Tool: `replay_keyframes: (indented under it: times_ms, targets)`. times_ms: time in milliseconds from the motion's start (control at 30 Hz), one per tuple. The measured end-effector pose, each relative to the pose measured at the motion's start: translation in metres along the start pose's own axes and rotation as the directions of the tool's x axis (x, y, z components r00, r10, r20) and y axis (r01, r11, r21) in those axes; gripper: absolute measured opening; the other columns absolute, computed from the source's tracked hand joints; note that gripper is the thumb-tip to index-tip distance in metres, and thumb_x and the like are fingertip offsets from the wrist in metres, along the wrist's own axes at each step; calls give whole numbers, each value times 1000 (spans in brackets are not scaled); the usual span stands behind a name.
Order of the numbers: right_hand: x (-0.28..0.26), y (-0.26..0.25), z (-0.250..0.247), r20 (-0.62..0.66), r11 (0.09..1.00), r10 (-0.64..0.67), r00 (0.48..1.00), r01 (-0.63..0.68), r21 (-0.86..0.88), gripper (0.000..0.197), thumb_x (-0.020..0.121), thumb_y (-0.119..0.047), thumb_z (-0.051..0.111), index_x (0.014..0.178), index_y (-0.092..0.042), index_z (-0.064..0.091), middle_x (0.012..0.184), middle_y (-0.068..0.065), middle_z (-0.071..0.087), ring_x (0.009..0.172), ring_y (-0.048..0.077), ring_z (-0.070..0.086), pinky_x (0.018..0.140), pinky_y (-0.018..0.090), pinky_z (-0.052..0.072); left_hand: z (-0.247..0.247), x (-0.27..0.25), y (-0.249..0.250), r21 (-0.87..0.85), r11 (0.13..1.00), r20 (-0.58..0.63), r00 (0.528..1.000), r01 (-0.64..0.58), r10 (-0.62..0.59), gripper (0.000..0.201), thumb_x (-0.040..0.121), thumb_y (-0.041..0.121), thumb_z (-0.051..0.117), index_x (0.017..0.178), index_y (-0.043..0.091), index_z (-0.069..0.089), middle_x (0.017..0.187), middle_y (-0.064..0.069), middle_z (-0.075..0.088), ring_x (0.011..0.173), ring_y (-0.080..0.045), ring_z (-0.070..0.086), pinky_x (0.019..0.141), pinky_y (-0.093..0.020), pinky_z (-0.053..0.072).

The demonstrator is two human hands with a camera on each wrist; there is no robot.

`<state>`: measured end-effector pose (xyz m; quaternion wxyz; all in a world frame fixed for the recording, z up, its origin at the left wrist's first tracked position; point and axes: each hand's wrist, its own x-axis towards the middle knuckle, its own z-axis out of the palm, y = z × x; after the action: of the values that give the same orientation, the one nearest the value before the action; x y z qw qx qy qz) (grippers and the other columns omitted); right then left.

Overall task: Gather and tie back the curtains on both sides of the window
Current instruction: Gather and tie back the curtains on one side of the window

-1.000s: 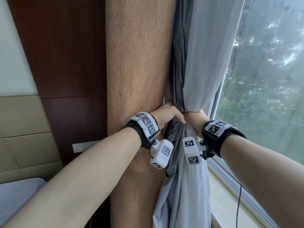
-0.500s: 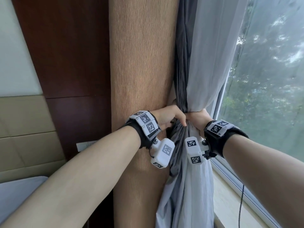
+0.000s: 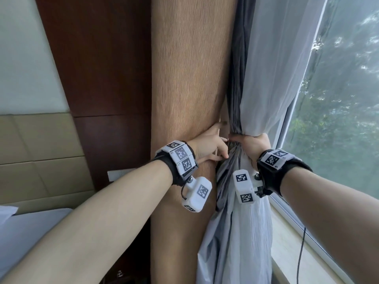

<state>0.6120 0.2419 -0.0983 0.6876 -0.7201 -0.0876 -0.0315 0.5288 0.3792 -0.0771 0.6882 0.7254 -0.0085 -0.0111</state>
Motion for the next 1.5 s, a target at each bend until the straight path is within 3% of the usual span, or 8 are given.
replay_keyframes:
  times_ms: [233,533,733,833,933,1167,1333,1500]
  targets:
    - [-5,-6,5,104,998,-29,994,36,-59,33,68,-14,95,97,-16,79,94,1,82,91,20,77,82,35,61,-8,4,-2,57,991,-23,992,123,-122,77,54,-4,67,128,17,58,127,-4,55,119,-20,48,87,-35,41]
    - [-7,-10,22,34,981,-42,999,48,-187,18,70,0,86,79,-9,74,82,8,77,77,24,74,76,39,63,-16,5,3,192,976,157,979,100,-131,80,51,-5,61,127,23,62,142,-16,59,136,-34,52,119,-53,38]
    - [-5,-6,40,-108,981,45,993,-64,-183,22,67,-8,86,83,-11,71,88,15,76,80,34,74,77,49,63,-42,-2,16,444,895,69,995,38,-76,40,87,-5,66,125,7,66,126,-18,69,115,-26,66,101,-44,55]
    - [-6,-7,45,-172,976,60,983,-94,-196,21,70,-11,85,79,-14,67,81,12,70,70,28,65,65,40,56,-48,-9,23,517,853,-39,994,-65,100,15,86,1,65,98,1,74,86,-19,78,75,-25,76,81,-52,64]
    - [-10,-9,56,-182,975,82,980,-117,-191,23,71,-13,87,84,-15,68,86,13,74,73,29,68,71,44,61,-54,-22,32,760,638,-196,894,-120,402,9,81,23,69,78,15,72,79,-4,76,78,-27,72,76,-39,62]
    - [-25,-15,74,-196,969,133,972,-169,-179,24,71,-14,85,87,-10,67,81,14,69,70,31,66,74,49,61,-82,-11,11,903,425,-315,573,-65,756,80,65,42,89,125,8,48,127,-13,48,111,-32,51,77,-46,55]
    - [-39,-23,76,-139,973,105,985,-130,-191,20,75,-6,82,83,-10,65,81,13,67,69,29,63,66,40,55,-90,3,5,836,548,-425,647,13,633,114,59,54,94,144,7,34,139,-13,37,118,-32,47,92,-45,52]
    - [-50,-29,76,-93,979,99,991,-114,-170,20,74,3,80,77,-8,63,85,17,68,77,33,67,82,58,61,-99,12,9,749,663,-475,708,14,522,83,74,34,89,133,7,37,136,-14,41,114,-39,57,88,-47,52]
